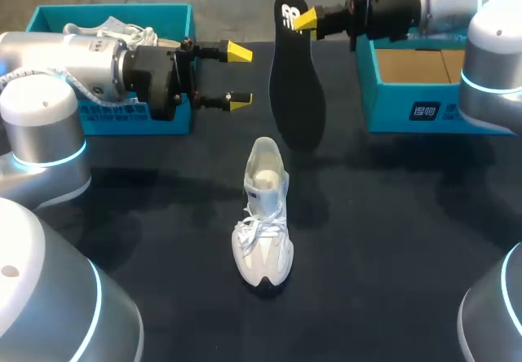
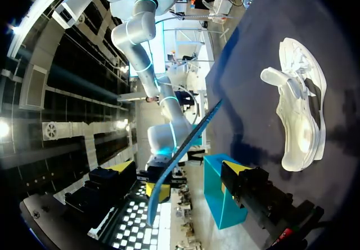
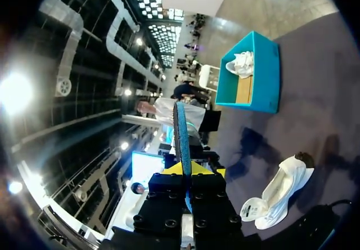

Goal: Take the shoe out of the shoebox, open the shoe tongue, remove and reinsert the insole, then place the shoe into the shoebox

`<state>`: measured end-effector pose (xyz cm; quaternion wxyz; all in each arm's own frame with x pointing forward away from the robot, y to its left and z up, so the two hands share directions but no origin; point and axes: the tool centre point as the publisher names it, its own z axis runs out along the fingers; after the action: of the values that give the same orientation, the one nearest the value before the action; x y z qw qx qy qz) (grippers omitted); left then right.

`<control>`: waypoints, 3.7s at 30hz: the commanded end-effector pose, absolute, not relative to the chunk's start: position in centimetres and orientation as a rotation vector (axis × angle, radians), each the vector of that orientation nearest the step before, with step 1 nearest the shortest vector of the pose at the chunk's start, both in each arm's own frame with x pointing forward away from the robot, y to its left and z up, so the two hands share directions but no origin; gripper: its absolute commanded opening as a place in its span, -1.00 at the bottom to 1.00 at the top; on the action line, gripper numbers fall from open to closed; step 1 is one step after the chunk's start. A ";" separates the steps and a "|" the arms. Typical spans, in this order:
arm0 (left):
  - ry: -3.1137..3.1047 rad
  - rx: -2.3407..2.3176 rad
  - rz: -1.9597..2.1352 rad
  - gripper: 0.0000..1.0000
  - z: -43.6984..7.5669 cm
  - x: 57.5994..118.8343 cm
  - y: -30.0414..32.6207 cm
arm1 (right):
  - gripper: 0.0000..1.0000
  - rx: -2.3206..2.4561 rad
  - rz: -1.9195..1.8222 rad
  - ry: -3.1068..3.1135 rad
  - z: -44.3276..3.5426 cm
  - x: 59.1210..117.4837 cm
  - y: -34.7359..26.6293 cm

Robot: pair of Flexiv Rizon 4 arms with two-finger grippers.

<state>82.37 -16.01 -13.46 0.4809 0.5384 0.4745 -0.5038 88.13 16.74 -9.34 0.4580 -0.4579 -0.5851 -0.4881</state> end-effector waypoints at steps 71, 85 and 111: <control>0.968 1.336 -1.108 0.85 -12.5 79.8 -22.0 | -1.00 -1.130 -1.200 -1.443 -9.4 88.1 16.8; 0.990 1.338 -1.079 -0.18 -12.4 79.7 -20.7 | -1.00 -1.130 -1.200 -1.443 -9.4 88.1 16.8; 0.960 1.378 -1.108 -0.44 -12.5 80.3 -22.6 | -1.00 -1.130 -1.200 -1.443 -9.4 88.1 16.8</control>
<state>80.05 -22.21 -12.46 0.5345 0.5782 0.4049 -0.4648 88.17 16.71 -9.35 0.4582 -0.4576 -0.5859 -0.4872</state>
